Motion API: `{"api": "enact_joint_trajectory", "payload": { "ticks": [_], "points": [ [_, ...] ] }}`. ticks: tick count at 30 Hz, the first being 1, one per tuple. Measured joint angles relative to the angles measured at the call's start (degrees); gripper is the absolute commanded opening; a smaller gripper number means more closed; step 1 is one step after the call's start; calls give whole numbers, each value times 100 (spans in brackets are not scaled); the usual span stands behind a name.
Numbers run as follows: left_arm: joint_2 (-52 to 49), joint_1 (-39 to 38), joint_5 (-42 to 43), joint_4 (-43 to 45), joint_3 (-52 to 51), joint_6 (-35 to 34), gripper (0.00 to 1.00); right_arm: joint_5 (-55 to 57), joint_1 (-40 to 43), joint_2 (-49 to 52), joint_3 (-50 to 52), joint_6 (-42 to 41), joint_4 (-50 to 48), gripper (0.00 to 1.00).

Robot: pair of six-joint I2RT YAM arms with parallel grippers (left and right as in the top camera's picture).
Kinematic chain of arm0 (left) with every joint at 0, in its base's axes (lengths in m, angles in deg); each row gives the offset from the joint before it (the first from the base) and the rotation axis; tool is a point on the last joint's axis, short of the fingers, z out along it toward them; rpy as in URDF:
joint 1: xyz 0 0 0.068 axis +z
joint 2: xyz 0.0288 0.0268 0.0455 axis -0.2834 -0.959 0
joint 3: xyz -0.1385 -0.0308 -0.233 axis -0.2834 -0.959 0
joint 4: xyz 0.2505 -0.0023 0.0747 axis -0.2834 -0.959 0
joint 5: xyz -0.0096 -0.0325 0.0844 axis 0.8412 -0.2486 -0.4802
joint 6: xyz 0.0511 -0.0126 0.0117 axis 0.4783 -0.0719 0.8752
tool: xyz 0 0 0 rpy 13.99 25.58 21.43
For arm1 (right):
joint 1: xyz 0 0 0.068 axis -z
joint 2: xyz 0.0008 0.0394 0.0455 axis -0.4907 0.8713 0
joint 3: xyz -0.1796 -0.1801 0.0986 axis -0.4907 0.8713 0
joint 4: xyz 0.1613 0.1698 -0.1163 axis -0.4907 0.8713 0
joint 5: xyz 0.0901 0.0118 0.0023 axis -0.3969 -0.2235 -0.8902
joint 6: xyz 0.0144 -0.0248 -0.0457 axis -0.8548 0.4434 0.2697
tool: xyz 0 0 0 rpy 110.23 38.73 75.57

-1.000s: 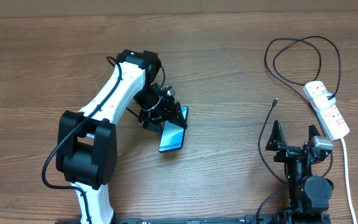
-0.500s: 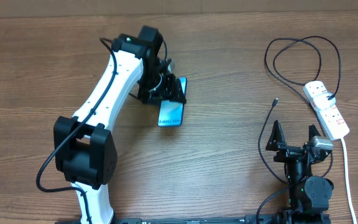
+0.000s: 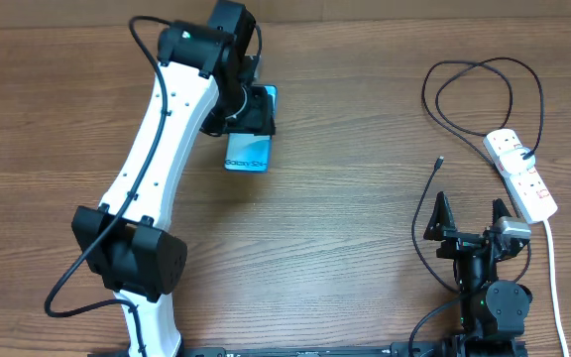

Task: Plug charger to phone and switch on socket
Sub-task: 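Carry the held phone forward and left with the left gripper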

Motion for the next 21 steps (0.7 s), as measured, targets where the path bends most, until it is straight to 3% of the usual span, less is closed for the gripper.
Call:
{"api": "enact_joint_trajectory", "payload": {
  "ticks": [8, 16, 21],
  "points": [
    [0, 0, -413, -883, 741, 2, 47, 0, 0, 0, 0, 0, -4, 100],
    [179, 0, -428, -905, 929, 4, 47, -2, 0, 0, 0, 2, -9, 100],
    [852, 0, -319, -905, 929, 7, 47, 0, 0, 0, 0, 0, -4, 100]
  ]
}}
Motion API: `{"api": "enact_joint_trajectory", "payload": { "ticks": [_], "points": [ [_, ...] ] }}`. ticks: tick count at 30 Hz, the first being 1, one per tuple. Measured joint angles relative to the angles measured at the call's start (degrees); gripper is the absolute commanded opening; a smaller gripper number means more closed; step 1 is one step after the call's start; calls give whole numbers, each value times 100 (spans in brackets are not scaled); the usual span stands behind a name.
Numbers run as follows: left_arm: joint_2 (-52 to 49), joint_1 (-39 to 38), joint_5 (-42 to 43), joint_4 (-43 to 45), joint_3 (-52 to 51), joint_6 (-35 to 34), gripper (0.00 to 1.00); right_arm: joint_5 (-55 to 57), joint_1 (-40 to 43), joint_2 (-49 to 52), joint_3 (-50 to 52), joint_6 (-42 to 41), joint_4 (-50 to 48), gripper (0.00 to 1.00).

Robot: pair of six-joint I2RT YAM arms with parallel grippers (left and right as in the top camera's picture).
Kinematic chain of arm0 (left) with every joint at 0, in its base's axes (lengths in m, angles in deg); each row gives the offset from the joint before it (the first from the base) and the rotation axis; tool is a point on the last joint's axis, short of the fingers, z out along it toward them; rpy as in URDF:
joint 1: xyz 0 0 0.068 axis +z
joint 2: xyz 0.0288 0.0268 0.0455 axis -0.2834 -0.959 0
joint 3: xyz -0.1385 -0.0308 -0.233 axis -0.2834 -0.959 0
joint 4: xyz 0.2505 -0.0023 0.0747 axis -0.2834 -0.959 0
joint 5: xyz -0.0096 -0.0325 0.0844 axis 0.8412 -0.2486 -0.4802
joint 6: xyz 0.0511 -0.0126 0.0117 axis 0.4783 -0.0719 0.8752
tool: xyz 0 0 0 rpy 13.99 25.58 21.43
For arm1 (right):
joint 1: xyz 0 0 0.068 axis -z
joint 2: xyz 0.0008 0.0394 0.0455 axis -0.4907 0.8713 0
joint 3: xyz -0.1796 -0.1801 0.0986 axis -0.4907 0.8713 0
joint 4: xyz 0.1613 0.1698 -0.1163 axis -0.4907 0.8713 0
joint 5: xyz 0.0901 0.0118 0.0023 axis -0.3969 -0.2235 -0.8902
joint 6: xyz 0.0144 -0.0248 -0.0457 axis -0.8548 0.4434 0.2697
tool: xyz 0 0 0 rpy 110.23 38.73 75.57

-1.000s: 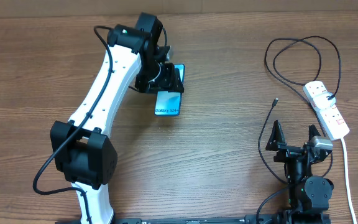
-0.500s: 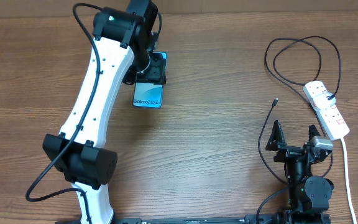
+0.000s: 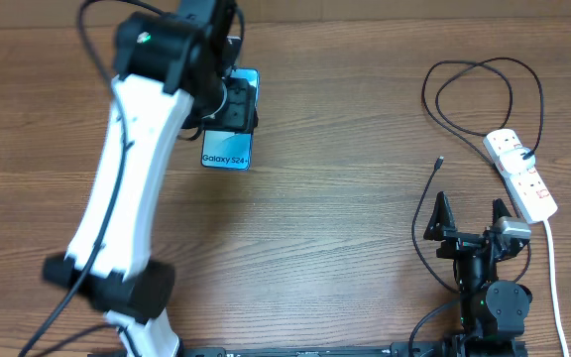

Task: Plug charger to phone and switch on socket
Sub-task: 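Carry the held phone forward and left with the left gripper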

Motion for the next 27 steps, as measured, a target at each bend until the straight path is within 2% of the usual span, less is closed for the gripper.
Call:
{"api": "enact_joint_trajectory", "payload": {
  "ticks": [12, 20, 27],
  "points": [
    [1974, -256, 396, -20, -201, -9, 44, 0, 0, 0, 0, 4, 2, 100],
    [2577, -330, 428, 170, -2046, -339, 43, 0, 0, 0, 0, 0, 2, 100],
    [2487, -330, 518, 1674, -3847, -890, 44, 0, 0, 0, 0, 2, 4, 100]
  ]
}}
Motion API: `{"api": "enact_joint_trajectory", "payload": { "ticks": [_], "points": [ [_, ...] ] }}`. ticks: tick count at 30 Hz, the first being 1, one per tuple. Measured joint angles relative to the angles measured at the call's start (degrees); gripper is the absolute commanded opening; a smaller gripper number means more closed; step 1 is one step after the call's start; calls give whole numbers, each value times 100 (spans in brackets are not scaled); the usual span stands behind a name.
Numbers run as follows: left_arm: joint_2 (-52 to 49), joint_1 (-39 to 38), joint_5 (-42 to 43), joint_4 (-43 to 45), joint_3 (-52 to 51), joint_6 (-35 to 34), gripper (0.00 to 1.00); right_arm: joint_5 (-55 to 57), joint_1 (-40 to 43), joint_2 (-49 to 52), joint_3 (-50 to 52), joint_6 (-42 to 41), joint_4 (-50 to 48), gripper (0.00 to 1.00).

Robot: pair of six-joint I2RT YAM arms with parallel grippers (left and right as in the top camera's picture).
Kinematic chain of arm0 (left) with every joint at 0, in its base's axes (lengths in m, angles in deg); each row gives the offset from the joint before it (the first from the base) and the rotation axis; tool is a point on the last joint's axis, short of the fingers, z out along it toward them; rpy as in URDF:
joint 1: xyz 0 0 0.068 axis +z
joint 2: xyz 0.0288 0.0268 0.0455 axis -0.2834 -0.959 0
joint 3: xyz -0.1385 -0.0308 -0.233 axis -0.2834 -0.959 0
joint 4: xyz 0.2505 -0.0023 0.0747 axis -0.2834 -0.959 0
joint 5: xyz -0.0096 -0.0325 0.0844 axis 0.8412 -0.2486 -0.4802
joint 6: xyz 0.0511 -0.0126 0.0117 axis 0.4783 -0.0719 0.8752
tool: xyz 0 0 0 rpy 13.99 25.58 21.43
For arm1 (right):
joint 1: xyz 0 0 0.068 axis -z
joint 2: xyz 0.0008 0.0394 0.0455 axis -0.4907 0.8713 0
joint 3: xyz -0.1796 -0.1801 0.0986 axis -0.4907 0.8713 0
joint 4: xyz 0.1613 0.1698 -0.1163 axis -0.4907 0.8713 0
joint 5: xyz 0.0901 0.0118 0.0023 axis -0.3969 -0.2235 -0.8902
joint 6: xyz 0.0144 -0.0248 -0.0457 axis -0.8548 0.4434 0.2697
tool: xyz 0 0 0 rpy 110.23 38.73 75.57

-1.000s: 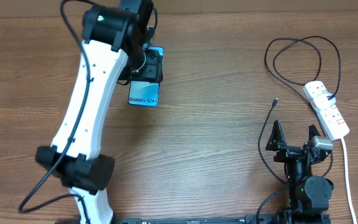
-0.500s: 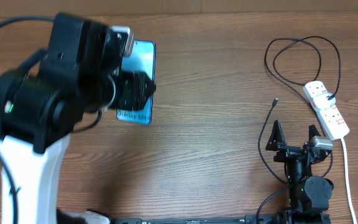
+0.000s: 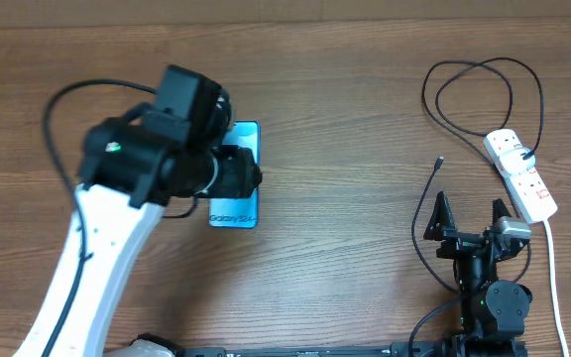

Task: Plug charger to phone and switch on socket
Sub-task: 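Carry the held phone forward and left with the left gripper, then move the open right gripper toward the phone held by the left gripper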

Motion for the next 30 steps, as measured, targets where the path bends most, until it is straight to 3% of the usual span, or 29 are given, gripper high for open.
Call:
{"api": "enact_joint_trajectory", "payload": {
  "ticks": [6, 10, 18, 23, 30],
  "points": [
    [-63, 2, 323, 1292, -1329, -710, 45, -160, 0, 0, 0, -74, 2, 100],
    [-177, 2, 579, 1906, -1843, -1377, 45, -1123, 0, 0, 0, -887, -68, 100],
    [-295, 4, 885, 2424, -1888, -2704, 45, -3965, 0, 0, 0, -3147, -92, 100],
    [-295, 35, 970, 2538, -1888, -3298, 45, -4937, 0, 0, 0, -3694, -98, 100],
    [-295, 72, 1102, 2990, -1888, -3884, 45, -5193, -15, 0, 0, -4000, -107, 100]
  ]
}}
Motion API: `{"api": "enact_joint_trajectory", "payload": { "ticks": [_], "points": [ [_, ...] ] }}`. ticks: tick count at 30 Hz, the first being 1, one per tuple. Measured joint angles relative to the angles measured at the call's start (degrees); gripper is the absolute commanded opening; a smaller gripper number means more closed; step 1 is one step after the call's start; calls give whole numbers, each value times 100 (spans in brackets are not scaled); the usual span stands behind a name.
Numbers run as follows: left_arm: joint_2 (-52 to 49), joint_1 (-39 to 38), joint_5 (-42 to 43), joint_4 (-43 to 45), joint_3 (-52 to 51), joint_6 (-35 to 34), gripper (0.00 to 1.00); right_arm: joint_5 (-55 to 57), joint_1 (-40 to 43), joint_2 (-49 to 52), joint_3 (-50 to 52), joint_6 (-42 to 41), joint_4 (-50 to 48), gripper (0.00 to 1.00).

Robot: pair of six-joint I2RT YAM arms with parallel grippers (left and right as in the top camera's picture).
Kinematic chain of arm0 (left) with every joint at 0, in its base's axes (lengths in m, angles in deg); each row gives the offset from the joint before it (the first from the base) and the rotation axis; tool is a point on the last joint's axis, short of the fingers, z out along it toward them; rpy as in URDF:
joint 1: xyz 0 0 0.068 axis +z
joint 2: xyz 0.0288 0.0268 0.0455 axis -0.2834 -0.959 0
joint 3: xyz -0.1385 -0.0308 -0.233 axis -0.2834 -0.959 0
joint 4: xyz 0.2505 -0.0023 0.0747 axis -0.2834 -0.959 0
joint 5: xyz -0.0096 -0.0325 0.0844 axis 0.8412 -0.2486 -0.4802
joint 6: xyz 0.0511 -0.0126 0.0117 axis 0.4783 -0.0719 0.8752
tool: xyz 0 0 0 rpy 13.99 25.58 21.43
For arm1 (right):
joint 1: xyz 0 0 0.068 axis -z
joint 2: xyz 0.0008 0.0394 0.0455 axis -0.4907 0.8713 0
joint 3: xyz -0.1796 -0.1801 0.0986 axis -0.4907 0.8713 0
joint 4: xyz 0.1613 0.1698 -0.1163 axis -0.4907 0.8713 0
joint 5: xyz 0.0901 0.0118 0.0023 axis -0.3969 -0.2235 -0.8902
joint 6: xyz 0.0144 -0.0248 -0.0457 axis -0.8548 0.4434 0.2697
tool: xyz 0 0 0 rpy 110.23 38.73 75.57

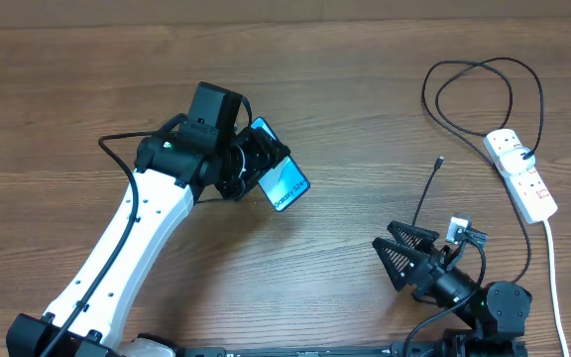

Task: Plug charger to phone and switch on socket
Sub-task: 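Move the open right gripper toward the phone held by the left gripper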

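Observation:
My left gripper is shut on the upper left end of a blue-screened phone, which lies slantwise left of the table's middle. Whether the phone rests on the wood or hangs above it cannot be told. The black charger cable's small plug tip lies on the table at the right. From there the cable runs down towards my right arm. A white power strip lies at the far right with a black plug in it. My right gripper stands open and empty near the front edge, its fingers pointing left.
A black cable loop curls on the wood behind the power strip. A white lead runs from the strip towards the front edge. The wooden table spans the whole view.
My left gripper has carried the phone to the right and turned it from upright to slantwise. My right gripper, which pointed away from me, now points left and sits lower in the view.
The left gripper held the phone at the table's far side, the right arm at rest near the front edge. Then the phone was slightly further left, later nearer the front. Now it is further right and slanted, and the right gripper has swung to the left.

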Motion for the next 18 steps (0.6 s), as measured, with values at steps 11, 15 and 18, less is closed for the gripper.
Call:
{"api": "enact_joint_trajectory", "payload": {
  "ticks": [11, 15, 18],
  "points": [
    [0, 0, 37, 210, 0, -205, 45, 984, -824, 46, 0, -74, -168, 100],
    [0, 0, 37, 234, 0, -210, 45, 1513, -1353, 306, 0, -70, -374, 100],
    [0, 0, 35, 232, 0, -212, 45, 1862, -1707, 680, 0, -31, -612, 100]
  ]
}}
